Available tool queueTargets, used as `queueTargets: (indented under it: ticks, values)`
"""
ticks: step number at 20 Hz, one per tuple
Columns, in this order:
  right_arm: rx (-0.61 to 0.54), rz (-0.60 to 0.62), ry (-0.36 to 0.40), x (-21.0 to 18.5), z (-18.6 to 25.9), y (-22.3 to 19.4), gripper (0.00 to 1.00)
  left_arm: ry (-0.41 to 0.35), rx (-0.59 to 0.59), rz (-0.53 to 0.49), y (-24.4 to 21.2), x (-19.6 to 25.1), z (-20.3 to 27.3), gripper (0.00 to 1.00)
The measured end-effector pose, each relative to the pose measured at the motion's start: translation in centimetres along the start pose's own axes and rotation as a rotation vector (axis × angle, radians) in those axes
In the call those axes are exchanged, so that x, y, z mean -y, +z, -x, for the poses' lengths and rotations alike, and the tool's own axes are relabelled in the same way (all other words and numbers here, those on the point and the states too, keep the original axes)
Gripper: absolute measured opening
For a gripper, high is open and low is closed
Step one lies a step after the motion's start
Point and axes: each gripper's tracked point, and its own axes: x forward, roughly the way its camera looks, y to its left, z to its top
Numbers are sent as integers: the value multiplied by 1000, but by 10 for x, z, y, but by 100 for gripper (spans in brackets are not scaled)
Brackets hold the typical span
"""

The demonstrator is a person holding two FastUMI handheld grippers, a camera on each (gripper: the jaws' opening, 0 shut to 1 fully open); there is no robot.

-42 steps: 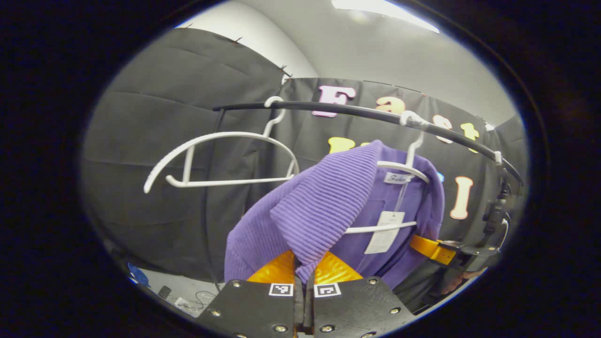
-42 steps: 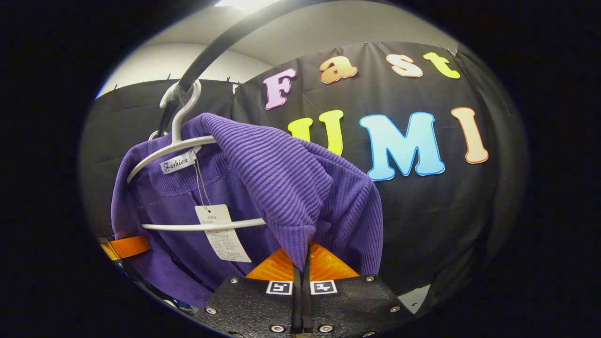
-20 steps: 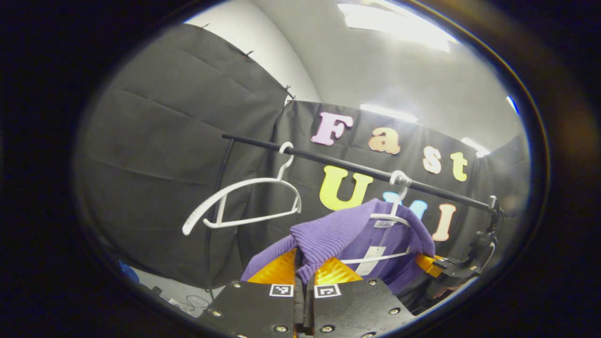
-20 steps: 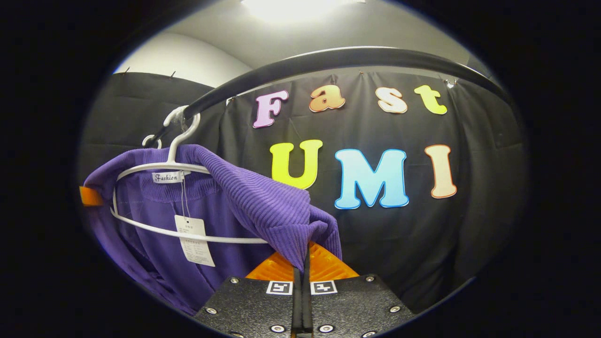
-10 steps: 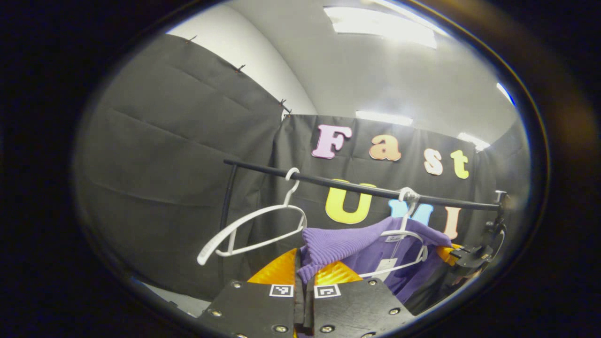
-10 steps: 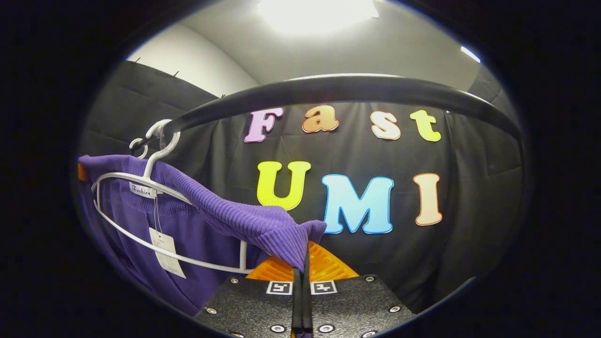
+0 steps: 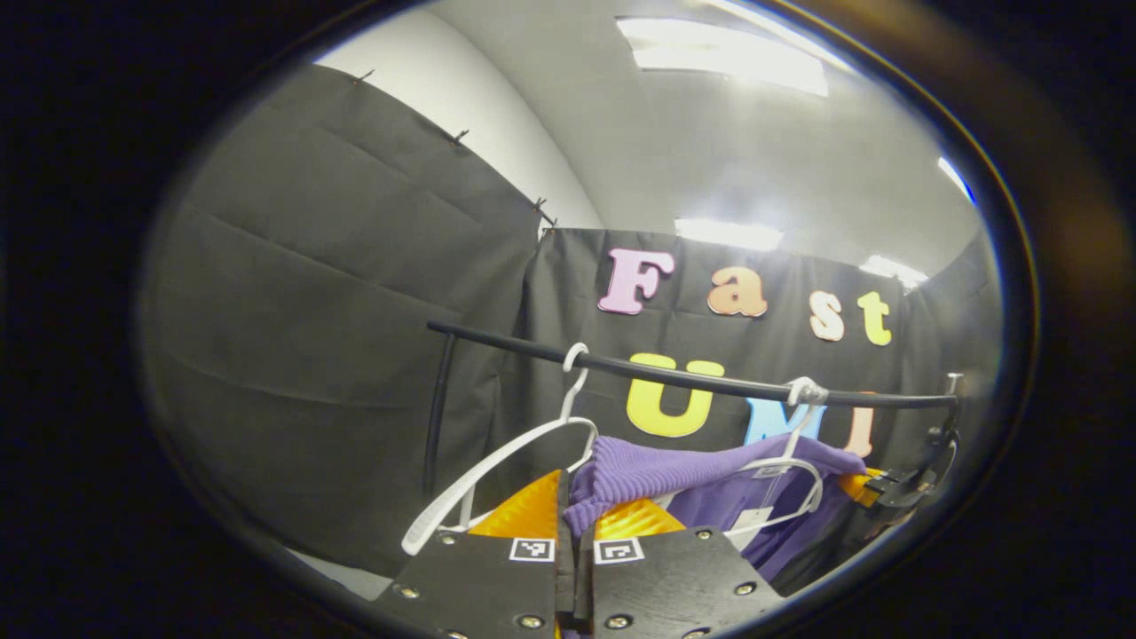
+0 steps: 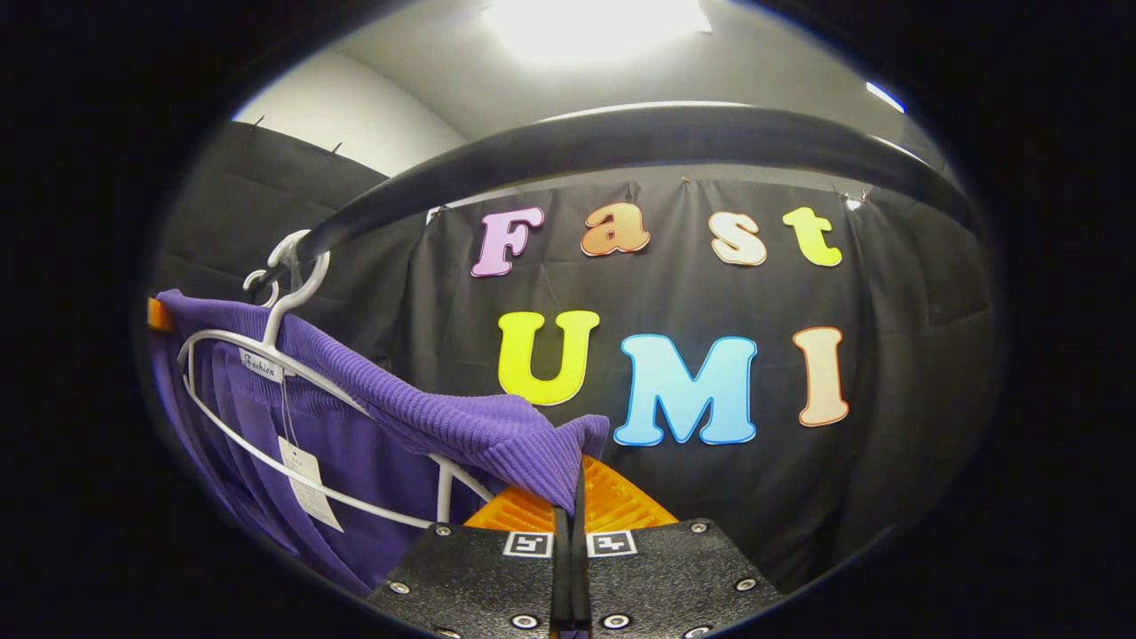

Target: Grasp the clothes on the hanger with both hands and then place them into the laundry hamper below.

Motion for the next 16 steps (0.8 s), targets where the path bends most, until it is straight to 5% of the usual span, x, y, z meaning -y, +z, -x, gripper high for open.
queueTargets:
  ticks: [7, 16]
  values:
    - [16, 8, 36, -5, 2, 3, 0, 11, 4, -30, 3, -37, -14, 1]
    - [-1, 36, 40, -5, 4, 0, 0, -42, -57, 71, -62, -46, -18, 1]
